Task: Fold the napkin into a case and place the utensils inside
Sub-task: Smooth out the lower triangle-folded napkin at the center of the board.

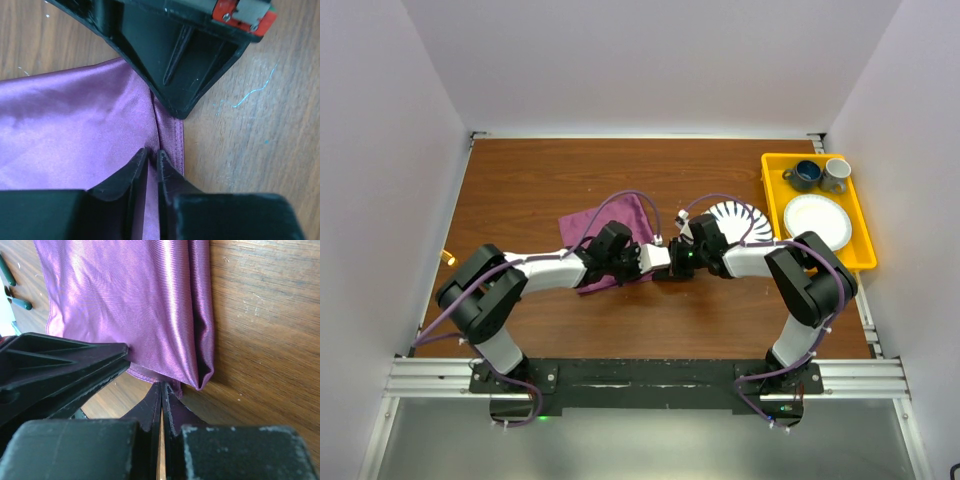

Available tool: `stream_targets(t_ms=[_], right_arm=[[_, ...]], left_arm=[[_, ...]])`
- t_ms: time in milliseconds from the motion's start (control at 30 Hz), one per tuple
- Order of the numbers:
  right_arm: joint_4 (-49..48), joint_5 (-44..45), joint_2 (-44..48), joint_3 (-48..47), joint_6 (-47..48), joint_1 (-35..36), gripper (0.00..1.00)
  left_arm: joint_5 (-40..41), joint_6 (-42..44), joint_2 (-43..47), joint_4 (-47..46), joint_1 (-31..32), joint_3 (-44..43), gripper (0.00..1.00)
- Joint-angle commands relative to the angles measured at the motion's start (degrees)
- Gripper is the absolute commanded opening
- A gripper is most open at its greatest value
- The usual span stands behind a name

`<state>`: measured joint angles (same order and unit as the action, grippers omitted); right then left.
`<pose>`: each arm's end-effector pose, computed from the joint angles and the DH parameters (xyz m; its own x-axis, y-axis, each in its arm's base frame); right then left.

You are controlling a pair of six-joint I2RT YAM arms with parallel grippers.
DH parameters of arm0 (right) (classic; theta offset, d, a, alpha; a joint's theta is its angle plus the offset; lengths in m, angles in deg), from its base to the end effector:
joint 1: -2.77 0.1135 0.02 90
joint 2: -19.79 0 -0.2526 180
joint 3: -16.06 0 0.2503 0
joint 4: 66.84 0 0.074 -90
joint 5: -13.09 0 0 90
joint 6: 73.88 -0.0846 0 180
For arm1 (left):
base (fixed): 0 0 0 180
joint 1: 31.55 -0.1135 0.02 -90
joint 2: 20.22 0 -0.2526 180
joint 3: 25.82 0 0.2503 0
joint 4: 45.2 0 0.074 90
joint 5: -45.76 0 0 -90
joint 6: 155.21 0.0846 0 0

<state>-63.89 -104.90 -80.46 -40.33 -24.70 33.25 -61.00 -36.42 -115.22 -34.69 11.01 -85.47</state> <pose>0.2791 0.2103 0.0802 -0.9492 0.1111 -0.2943 -0.1377 0.6943 0.7063 0.2443 -0.2575 0.1091 -0.0801 0.6996 -0.7100 0.9518 0.2653 0.1540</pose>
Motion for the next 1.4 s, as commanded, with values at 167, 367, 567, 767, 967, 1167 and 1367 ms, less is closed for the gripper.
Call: stream_targets(t_ms=[167,367,567,767,967,1167,1367], right_arm=[[1.60,2.85,0.23,-1.25,1.97,0.28,0.00],[1.86,3.38,0.58,-1.16,2.06,0.19,0.00],[1.86,3.55,0.93,-0.90,2.15,0.20,0.00],[1.69,3.38,1.63,-0.72,2.06,0.20,0.00],[2.04,3.64,2.95,-0.10,2.06,0.20,0.00],[6.15,1.80,5.41,-2.12,3.72,0.19,0.00],[18.88,-4.61,11.47,-8.88,10.13,0.02,0.15]], left_arm=[[-0.39,1.09,0.52,1.95,0.41,-2.74,0.00],[-1.88,-0.49,3.06,5.09,0.33,-2.74,0.00],[-3.81,-1.11,5.44,6.34,0.32,-2.12,0.00],[-5.13,-0.06,5.00,8.01,0.32,-1.86,0.00],[-6.89,-0.06,5.26,9.07,0.32,-1.51,0.00],[-6.45,1.70,3.86,9.86,0.32,-0.72,0.00],[-7.15,3.81,4.03,11.00,0.32,-0.36,0.02]])
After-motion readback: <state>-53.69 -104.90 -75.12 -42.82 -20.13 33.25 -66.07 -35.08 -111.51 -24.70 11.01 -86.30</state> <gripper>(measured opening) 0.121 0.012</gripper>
